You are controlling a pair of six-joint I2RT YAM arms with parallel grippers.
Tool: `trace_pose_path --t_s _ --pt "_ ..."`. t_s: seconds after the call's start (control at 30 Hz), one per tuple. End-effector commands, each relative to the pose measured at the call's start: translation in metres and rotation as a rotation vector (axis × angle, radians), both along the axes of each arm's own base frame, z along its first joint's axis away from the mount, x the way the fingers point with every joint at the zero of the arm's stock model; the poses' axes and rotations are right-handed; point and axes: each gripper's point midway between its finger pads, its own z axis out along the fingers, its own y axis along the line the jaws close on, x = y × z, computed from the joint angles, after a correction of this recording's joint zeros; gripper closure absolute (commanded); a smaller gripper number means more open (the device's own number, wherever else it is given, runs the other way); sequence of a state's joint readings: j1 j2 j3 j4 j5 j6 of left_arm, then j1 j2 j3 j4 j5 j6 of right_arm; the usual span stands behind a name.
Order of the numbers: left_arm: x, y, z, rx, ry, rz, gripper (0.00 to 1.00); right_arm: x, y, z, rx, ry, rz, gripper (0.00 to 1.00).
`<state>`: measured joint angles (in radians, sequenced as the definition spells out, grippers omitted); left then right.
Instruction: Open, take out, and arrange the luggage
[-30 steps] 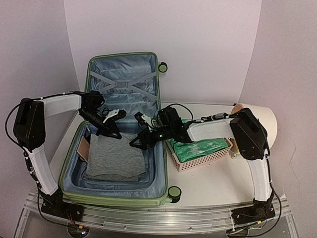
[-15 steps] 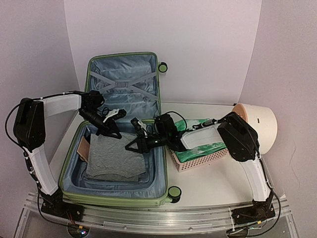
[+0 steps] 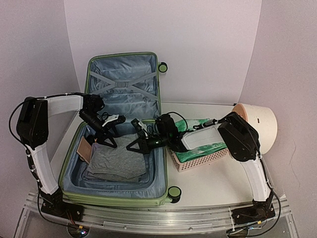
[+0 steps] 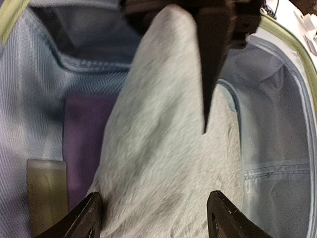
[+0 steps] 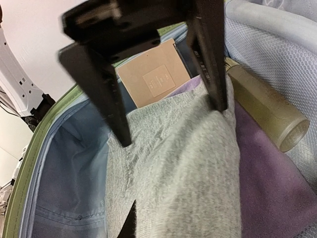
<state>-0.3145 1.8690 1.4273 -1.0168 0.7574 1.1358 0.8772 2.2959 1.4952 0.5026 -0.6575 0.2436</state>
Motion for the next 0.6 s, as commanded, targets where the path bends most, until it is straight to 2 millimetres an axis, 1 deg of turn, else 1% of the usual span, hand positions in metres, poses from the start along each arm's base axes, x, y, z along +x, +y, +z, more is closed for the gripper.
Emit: trace_pose_path --t_s 0.0,0.03,0.07,0.1,0.13,0.17,0.23,0.3,0.37,0.4,0.5,0.57 --pt "0.062 0.04 0.006 -0.001 -0.037 0.2 0.26 -0.008 0.004 0.014 0.007 -0.019 0.042 1.0" --pt "0.068 0.043 0.009 -0.009 -0.041 0.222 0.26 -0.008 0.004 0.014 0.007 -0.017 0.04 1.0" --pt "0.086 0.049 0.02 -0.046 -0.045 0.3 0.26 -0.009 0.002 0.015 0.004 -0.015 0.035 1.0" --pt "0.089 0.052 0.025 -0.067 -0.038 0.326 0.26 -0.009 0.001 0.017 0.004 -0.017 0.03 1.0" --pt "0.088 0.054 0.029 -0.092 -0.04 0.335 0.26 -0.008 -0.001 0.019 0.0 -0.02 0.022 1.0" --pt "0.083 0.054 0.028 -0.098 -0.041 0.33 0.26 -0.009 -0.002 0.021 -0.001 -0.03 0.021 1.0" --pt "0.071 0.055 0.019 -0.094 -0.03 0.315 0.26 -0.009 -0.003 0.028 -0.001 -0.044 0.021 1.0" --pt "0.069 0.059 0.008 -0.066 -0.027 0.316 0.26 -0.01 -0.004 0.031 0.0 -0.052 0.026 1.0" --pt "0.065 0.065 -0.011 -0.01 -0.041 0.281 0.26 -0.012 -0.005 0.037 0.006 -0.067 0.033 1.0" --pt "0.062 0.068 -0.017 0.007 -0.051 0.25 0.25 -0.012 -0.005 0.038 0.005 -0.07 0.036 1.0" --pt "0.059 0.067 -0.025 0.011 -0.06 0.197 0.26 -0.011 -0.004 0.038 -0.01 -0.089 0.043 1.0" --pt "0.056 0.065 -0.03 0.011 -0.045 0.153 0.27 -0.01 -0.002 0.035 -0.034 -0.091 0.048 1.0"
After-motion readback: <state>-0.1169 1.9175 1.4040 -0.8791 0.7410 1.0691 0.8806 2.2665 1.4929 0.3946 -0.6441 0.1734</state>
